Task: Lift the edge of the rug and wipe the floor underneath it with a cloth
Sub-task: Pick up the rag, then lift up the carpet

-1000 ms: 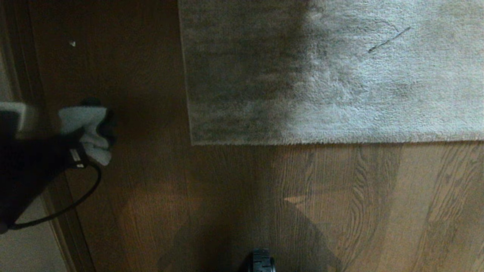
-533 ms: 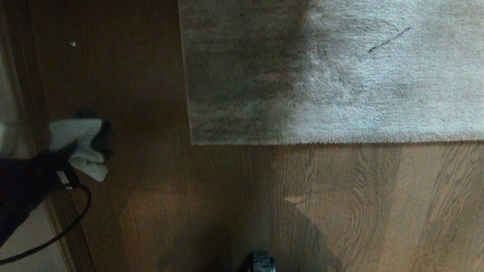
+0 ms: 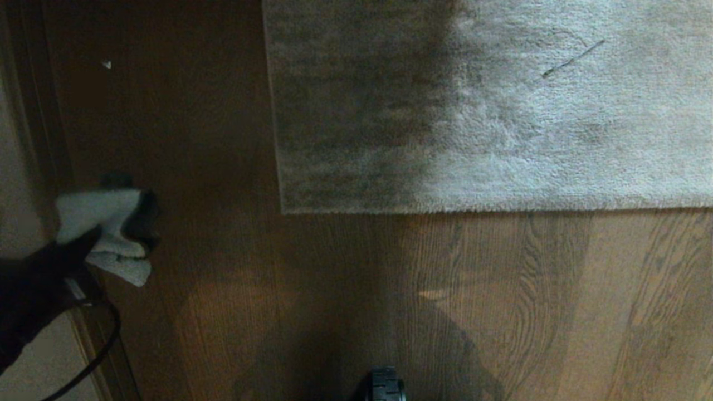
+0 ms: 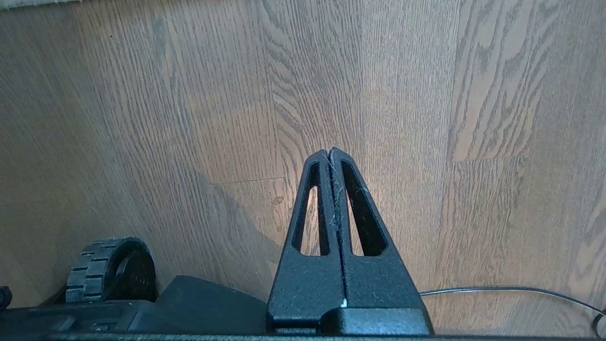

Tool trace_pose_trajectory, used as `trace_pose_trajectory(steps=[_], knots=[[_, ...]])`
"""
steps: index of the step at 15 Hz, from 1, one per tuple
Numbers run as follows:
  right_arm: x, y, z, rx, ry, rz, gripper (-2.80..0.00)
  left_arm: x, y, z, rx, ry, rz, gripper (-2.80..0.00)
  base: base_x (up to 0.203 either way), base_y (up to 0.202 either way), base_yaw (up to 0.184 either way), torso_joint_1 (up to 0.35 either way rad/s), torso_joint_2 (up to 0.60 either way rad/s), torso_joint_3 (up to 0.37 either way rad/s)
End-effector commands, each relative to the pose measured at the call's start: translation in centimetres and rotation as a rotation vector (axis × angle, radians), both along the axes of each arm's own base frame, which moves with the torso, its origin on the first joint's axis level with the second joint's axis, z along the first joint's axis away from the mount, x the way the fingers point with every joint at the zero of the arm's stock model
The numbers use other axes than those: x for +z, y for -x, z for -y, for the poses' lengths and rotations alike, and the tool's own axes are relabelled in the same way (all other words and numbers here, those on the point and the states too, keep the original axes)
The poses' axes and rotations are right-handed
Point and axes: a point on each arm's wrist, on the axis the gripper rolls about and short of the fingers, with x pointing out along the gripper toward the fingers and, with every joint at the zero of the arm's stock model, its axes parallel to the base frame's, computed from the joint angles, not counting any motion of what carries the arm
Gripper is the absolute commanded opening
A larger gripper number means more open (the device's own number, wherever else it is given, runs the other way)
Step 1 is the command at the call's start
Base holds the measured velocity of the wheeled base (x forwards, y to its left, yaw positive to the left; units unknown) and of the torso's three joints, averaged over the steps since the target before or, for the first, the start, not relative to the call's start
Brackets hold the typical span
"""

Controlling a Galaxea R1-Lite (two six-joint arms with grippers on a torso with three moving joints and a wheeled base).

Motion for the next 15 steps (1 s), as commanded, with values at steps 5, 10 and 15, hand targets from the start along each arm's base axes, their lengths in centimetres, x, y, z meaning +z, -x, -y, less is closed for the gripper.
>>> trace_pose_trajectory(steps=[5,10,15], knots=[[0.0,0.0,0.0,0.000,0.000,0.001,-2.80,-0.1,4.9,0.3,-0.007,0.065,-0.012,-2.80,0.000,0.000,0.000,0.000,0.00,0.000],[0.0,0.0,0.0,0.000,0.000,0.001,-2.80,-2.0,10.0,0.8,-0.044,0.104,-0.097,-2.80,0.000,0.000,0.000,0.000,0.00,0.000],[0.0,0.0,0.0,0.000,0.000,0.001,-2.80,-4.7,13.8,1.0,-0.047,0.112,-0.134,-2.80,0.000,0.000,0.000,0.000,0.00,0.000]])
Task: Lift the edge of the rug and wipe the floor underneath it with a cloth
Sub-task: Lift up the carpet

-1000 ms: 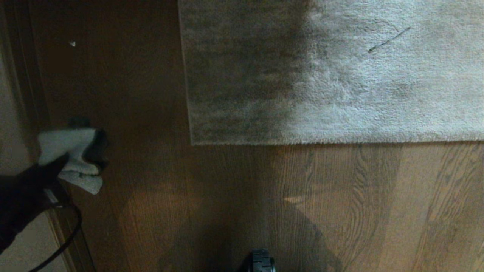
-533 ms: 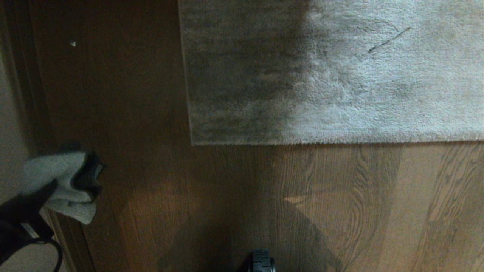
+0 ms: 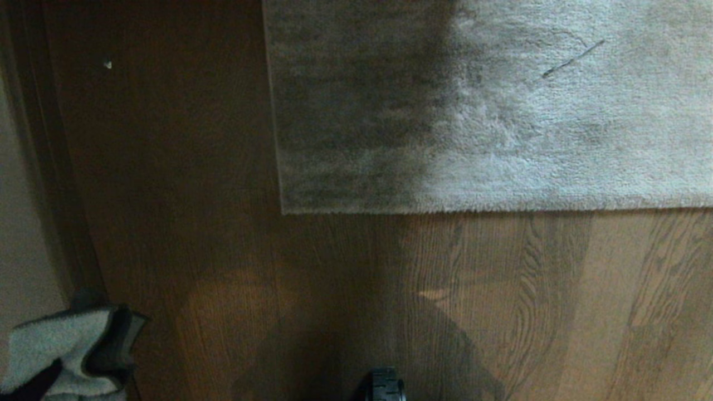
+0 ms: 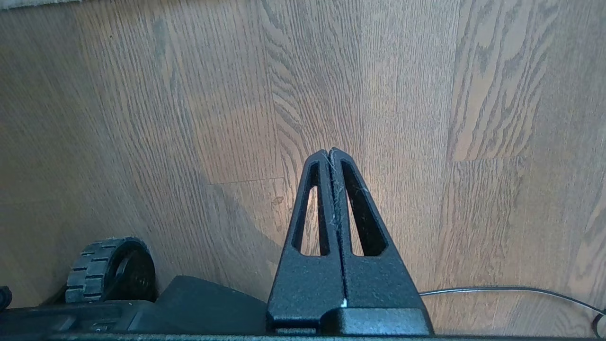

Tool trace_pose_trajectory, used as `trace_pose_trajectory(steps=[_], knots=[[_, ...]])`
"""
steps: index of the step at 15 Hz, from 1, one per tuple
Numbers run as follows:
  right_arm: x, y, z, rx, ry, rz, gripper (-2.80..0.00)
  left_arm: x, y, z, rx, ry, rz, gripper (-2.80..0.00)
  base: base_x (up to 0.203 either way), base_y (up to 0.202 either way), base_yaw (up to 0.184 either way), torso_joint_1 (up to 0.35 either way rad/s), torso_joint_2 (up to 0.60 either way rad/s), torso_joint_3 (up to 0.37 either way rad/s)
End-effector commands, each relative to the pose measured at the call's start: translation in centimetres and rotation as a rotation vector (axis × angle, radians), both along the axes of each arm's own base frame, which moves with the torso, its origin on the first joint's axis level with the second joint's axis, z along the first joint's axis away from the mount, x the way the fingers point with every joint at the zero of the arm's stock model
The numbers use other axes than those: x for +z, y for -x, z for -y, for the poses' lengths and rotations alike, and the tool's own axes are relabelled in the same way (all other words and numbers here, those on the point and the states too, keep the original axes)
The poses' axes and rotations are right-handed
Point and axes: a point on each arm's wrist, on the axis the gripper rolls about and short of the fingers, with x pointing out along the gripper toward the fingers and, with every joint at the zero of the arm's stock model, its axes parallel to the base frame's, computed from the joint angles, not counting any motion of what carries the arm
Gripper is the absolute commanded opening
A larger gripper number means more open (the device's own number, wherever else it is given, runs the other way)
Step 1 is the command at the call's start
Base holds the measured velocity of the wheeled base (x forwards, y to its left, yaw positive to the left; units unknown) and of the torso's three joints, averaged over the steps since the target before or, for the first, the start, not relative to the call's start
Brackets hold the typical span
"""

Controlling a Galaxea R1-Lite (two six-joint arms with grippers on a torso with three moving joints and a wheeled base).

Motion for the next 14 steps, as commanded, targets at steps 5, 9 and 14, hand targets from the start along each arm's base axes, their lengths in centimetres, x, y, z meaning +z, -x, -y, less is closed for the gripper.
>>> trace_pose_trajectory(steps=[5,9,14], knots=[[0.0,0.0,0.0,0.000,0.000,0.001,-2.80,-2.7,2.6,0.3,-0.035,0.005,-0.010,-2.80,0.000,0.000,0.000,0.000,0.00,0.000],[0.0,0.0,0.0,0.000,0.000,0.002,-2.80,-4.0,2.5,0.2,-0.026,0.004,-0.056,-2.80,0.000,0.000,0.000,0.000,0.00,0.000],[0.0,0.0,0.0,0.000,0.000,0.001,-2.80,-4.6,2.8,0.1,-0.086,-0.010,-0.066,-2.80,0.000,0.000,0.000,0.000,0.00,0.000]])
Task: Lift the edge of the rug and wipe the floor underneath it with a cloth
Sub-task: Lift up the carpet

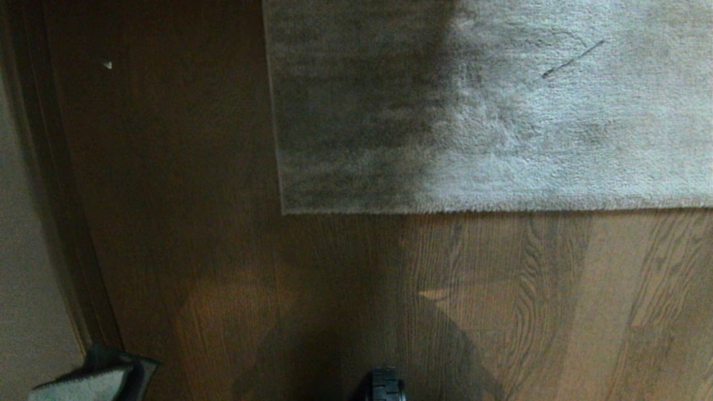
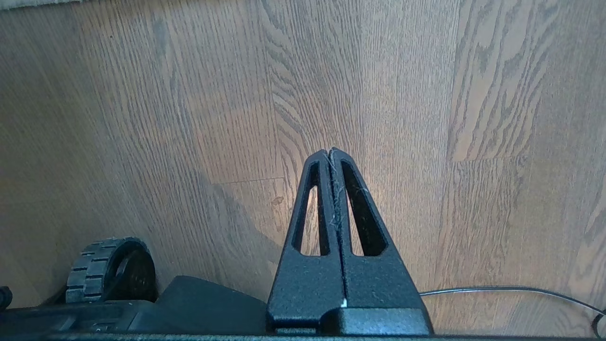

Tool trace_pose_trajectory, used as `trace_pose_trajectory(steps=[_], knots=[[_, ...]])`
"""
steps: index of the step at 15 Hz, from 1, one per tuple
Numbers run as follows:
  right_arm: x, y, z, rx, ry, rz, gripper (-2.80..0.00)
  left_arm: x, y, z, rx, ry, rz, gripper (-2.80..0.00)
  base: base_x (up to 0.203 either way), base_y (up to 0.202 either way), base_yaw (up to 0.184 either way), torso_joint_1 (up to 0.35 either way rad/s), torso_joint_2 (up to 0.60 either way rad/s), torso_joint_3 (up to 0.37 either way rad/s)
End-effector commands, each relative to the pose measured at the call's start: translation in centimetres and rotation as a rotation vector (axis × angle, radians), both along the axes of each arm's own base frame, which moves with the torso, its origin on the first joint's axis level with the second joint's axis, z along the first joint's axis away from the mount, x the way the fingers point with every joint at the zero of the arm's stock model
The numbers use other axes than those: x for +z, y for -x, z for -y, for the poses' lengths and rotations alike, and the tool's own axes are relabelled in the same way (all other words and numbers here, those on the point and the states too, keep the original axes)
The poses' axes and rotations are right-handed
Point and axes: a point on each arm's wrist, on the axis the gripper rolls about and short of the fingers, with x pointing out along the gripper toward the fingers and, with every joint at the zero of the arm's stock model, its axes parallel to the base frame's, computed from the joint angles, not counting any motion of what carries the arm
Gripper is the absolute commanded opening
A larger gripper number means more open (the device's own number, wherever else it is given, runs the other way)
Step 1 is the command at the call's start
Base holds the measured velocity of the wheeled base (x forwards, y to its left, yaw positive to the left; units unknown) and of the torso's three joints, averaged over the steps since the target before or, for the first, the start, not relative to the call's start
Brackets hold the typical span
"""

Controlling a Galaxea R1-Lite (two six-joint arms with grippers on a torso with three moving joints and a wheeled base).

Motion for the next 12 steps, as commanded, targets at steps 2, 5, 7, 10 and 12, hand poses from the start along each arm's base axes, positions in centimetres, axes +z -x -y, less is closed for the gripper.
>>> trace_pose_trajectory(steps=[2,5,7,10,12], knots=[[0.0,0.0,0.0,0.000,0.000,0.001,-2.80,-0.6,0.9,0.0,-0.004,-0.001,0.055,-2.80,0.000,0.000,0.000,0.000,0.00,0.000],[0.0,0.0,0.0,0.000,0.000,0.002,-2.80,-0.9,2.0,0.0,0.014,0.000,0.193,-2.80,0.000,0.000,0.000,0.000,0.00,0.000],[0.0,0.0,0.0,0.000,0.000,0.001,-2.80,-1.0,2.2,0.0,0.016,0.001,0.214,-2.80,0.000,0.000,0.000,0.000,0.00,0.000],[0.0,0.0,0.0,0.000,0.000,0.001,-2.80,-1.0,2.2,0.0,0.016,0.003,0.213,-2.80,0.000,0.000,0.000,0.000,0.00,0.000],[0.0,0.0,0.0,0.000,0.000,0.001,-2.80,-1.0,2.2,0.0,0.016,0.003,0.213,-2.80,0.000,0.000,0.000,0.000,0.00,0.000]])
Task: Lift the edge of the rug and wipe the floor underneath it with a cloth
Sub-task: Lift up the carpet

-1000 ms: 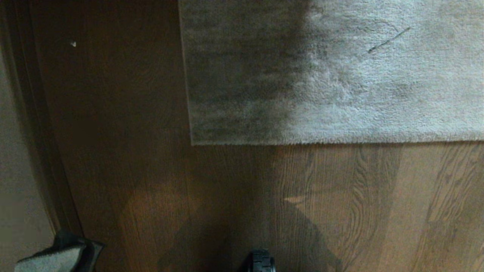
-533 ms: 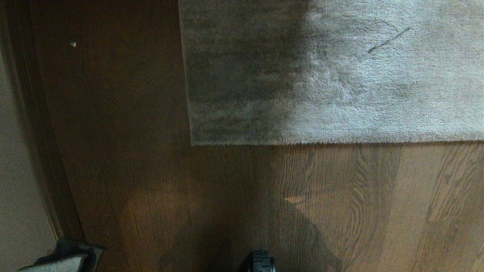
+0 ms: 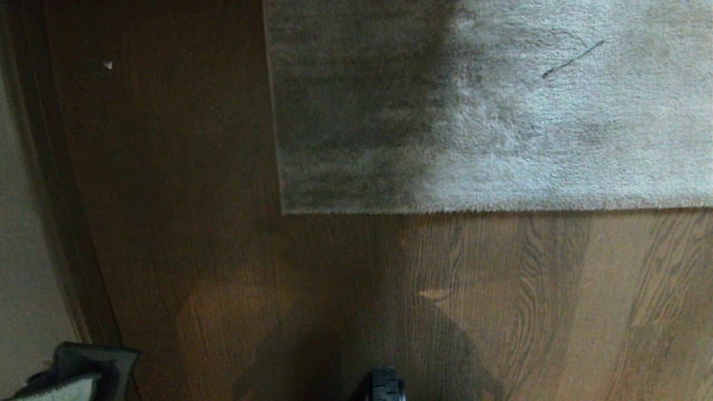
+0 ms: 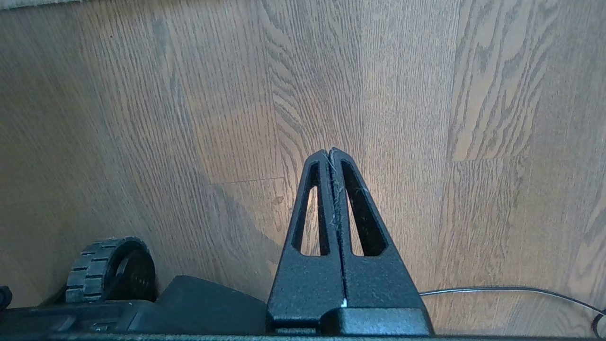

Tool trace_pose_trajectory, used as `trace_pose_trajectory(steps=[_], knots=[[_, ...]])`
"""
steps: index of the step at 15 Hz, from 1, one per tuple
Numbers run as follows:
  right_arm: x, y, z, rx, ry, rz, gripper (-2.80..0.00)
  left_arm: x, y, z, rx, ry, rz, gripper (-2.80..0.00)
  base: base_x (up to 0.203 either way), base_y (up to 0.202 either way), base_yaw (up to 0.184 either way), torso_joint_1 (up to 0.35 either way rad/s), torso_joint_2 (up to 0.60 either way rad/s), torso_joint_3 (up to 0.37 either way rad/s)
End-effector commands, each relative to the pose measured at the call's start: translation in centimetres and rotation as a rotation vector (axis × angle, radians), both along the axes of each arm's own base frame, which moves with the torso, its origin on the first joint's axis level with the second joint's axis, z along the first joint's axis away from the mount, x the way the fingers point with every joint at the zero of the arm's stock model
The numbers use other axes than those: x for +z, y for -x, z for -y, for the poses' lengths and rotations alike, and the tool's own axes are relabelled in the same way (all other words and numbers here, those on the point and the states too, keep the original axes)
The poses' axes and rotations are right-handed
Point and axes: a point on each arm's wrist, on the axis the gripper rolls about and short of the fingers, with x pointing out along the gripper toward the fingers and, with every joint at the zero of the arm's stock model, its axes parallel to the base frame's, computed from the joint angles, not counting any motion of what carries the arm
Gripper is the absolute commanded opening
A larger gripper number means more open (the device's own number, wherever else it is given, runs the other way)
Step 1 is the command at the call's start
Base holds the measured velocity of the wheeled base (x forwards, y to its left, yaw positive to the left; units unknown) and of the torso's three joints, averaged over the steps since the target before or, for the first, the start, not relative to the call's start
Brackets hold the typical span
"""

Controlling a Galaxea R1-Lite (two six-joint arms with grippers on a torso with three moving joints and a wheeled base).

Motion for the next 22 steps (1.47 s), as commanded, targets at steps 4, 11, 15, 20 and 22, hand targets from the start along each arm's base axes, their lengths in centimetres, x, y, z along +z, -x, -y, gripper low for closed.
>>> trace_pose_trajectory(steps=[4,11,15,20,22], knots=[[0.00,0.00,0.00,0.000,-0.001,0.001,-2.80,0.00,0.04,0.00,-0.001,0.001,0.005,-2.80,0.000,0.000,0.000,0.000,0.00,0.000],[0.02,0.00,0.00,0.002,0.010,0.002,-2.80,0.00,0.04,0.00,0.000,0.001,0.005,-2.80,0.000,0.000,0.000,0.000,0.00,0.000],[-0.03,0.00,0.00,0.001,0.026,-0.004,-2.80,0.00,0.04,0.00,0.001,0.001,0.005,-2.80,0.000,0.000,0.000,0.000,0.00,0.000],[-0.04,0.00,-0.01,0.003,0.068,-0.007,-2.80,0.00,0.04,0.00,-0.001,0.001,0.005,-2.80,0.000,0.000,0.000,0.000,0.00,0.000],[-0.06,0.00,-0.01,0.007,0.128,-0.011,-2.80,0.00,0.04,0.00,-0.001,0.001,0.005,-2.80,0.000,0.000,0.000,0.000,0.00,0.000]])
